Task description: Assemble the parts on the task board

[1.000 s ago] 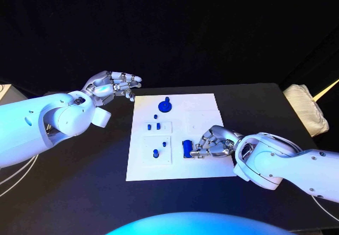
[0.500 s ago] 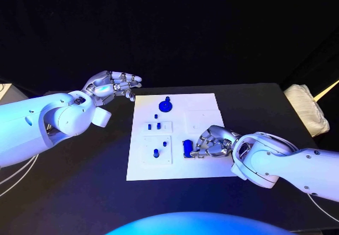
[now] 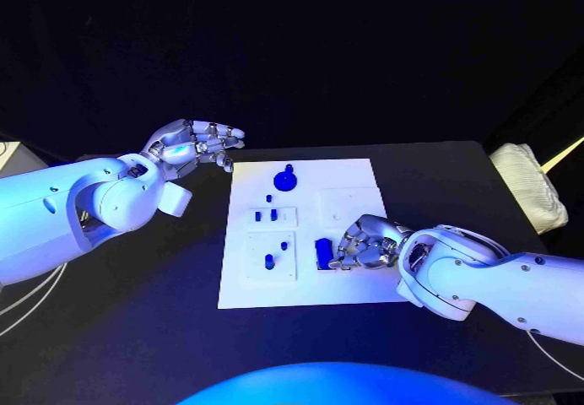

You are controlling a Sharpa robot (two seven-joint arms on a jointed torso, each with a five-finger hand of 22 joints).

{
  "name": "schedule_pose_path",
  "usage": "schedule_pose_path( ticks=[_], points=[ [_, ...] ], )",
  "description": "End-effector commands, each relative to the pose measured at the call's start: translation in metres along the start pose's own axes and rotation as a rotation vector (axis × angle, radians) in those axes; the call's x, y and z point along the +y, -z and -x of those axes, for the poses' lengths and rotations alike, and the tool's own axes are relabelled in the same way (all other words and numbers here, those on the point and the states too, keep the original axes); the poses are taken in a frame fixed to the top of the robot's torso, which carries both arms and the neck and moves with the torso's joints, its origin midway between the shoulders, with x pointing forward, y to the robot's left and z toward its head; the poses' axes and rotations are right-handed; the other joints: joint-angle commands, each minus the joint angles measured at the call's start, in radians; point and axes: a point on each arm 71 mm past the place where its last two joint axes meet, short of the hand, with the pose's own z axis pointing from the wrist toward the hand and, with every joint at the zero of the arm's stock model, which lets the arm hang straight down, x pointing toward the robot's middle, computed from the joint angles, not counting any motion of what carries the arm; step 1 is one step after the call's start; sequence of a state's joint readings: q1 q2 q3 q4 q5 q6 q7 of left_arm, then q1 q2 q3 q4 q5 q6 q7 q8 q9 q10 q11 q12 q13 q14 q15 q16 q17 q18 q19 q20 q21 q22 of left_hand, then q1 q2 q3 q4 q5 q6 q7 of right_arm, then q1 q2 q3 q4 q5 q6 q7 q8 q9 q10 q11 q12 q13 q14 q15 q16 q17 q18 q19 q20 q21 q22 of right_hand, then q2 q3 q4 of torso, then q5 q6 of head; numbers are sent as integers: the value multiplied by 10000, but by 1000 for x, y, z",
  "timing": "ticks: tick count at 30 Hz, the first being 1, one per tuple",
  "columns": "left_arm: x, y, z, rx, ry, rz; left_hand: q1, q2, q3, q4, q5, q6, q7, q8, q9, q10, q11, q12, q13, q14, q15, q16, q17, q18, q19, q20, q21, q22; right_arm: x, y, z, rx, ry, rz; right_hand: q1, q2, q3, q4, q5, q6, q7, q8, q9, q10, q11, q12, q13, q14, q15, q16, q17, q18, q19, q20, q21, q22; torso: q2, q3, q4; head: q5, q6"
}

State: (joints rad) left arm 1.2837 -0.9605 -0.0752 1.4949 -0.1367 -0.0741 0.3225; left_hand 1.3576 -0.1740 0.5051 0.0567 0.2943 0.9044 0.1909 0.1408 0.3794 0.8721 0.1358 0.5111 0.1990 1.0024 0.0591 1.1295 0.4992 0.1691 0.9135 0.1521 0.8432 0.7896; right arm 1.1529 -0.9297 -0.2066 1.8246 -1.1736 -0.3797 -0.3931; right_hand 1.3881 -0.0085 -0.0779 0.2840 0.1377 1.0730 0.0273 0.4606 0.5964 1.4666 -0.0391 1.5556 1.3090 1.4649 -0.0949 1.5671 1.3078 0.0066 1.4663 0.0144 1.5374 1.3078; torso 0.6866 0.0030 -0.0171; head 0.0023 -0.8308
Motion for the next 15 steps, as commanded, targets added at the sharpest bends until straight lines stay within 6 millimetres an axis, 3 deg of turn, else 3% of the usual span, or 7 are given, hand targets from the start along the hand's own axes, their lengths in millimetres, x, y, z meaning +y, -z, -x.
schedule_pose_path(
  ticks=[1, 7, 15],
  points=[
    [-1, 0, -2, 120, 98, -51, 26, 109, 37, 25, 57, 66, -17, 11, 0, 4, -53, 48, -18, -57, 1, -49, -11, 150, 70, 30, -39, -16, -2, -1, -1, 281, 310, -69, 184, -50, 115, -36, 72, -11, -71, 45, 9, 992, -83, 32, 2552, 1059, -83, 37, 2630, -9, 977, -75, 37, 2554, -6, 1, 1, 0, -3],
    [-1, 0, -1, 99, 92, -44, 206, 166, 150, -83, 65, 73, -16, 11, -1, 13, -62, 61, -31, -67, -19, -65, -24, 153, 92, 2, -9, 11, -1, 0, -5, 842, 347, 49, 283, -206, 220, 13, 324, -35, -54, 23, -4, 981, -76, 5, 2538, 1059, -86, 37, 2630, -2, 969, -86, -1, 2544, -5, 0, -1, 4, -6],
    [-1, 0, -1, 103, 93, -39, 250, 173, 182, -117, 62, 75, -12, 10, -3, 16, -61, 64, -36, -69, -22, -72, -30, 152, 96, -6, 9, 27, -1, 0, -4, 809, 262, 105, 61, -364, 229, 67, 86, -3, -21, 33, -5, 977, -46, -5, 2534, 1059, -61, 37, 2630, -1, 967, -71, -7, 2543, -1, -5, 1, -6, 0]
  ],
)
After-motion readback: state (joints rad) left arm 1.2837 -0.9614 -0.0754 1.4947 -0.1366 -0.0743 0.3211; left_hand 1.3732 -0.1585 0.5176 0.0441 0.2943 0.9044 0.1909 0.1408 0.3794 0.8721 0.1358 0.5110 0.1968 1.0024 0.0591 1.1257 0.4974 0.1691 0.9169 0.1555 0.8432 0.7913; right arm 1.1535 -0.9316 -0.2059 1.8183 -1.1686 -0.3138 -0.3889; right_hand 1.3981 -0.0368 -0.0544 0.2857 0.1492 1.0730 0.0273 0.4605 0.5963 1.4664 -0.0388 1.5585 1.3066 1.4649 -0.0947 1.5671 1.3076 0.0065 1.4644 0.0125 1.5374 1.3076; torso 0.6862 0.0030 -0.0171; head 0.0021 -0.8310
